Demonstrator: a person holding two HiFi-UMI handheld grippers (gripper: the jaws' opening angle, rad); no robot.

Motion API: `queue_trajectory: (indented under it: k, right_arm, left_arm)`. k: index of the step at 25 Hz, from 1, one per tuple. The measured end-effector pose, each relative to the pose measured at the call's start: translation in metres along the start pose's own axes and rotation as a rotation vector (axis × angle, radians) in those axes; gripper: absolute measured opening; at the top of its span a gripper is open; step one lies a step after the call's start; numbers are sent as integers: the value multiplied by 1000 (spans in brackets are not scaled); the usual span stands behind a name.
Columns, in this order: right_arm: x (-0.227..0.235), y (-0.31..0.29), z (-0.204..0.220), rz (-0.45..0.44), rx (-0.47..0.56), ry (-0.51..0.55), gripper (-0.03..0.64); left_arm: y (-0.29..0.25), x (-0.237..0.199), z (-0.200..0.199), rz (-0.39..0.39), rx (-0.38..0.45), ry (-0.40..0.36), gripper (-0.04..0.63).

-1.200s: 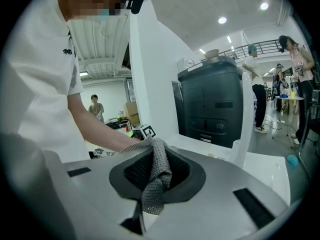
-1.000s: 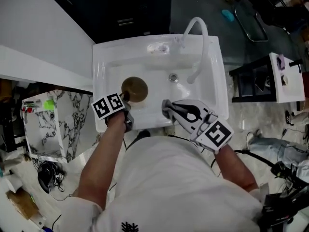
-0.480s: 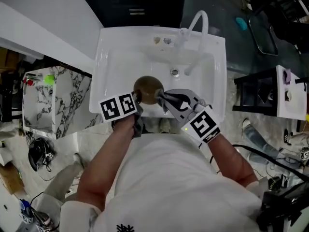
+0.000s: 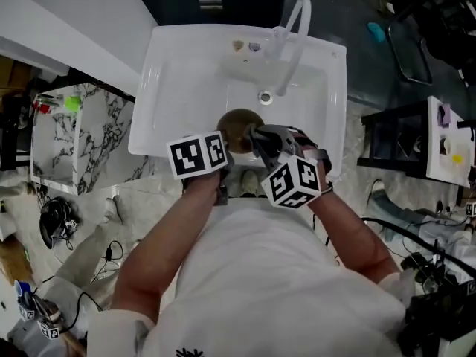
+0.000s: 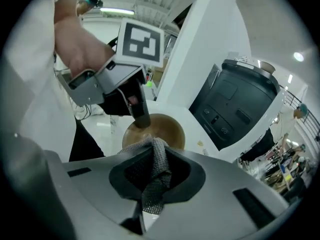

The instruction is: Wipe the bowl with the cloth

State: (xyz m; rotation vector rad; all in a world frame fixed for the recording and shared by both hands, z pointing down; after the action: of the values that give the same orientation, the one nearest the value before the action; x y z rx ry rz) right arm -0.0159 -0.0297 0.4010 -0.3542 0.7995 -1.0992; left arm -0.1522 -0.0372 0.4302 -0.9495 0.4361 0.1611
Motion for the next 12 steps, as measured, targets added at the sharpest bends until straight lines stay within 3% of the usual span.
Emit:
queue_trajectory:
  k: [6,12]
  right_arm:
    - [-20,-6,21,-79,-135,70,37]
    - [-28,-8,19,-113,-130,76,36]
  left_arm:
    - [-6,23,7,7,-26,-74,29]
    - [-9,38,11,31,-54,-131,29]
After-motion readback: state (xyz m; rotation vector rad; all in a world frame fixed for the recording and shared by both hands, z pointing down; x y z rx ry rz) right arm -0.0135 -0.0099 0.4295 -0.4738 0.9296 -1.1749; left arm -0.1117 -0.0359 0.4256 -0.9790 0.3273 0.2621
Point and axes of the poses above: the fingertips, and each gripper's own axes: y backward along the fingers, x to its right, z out of its underside, the point moved 7 cm from there along y, backward along the fingers, and after that the axes turned 4 degrees about x, right-handed, at the moved point
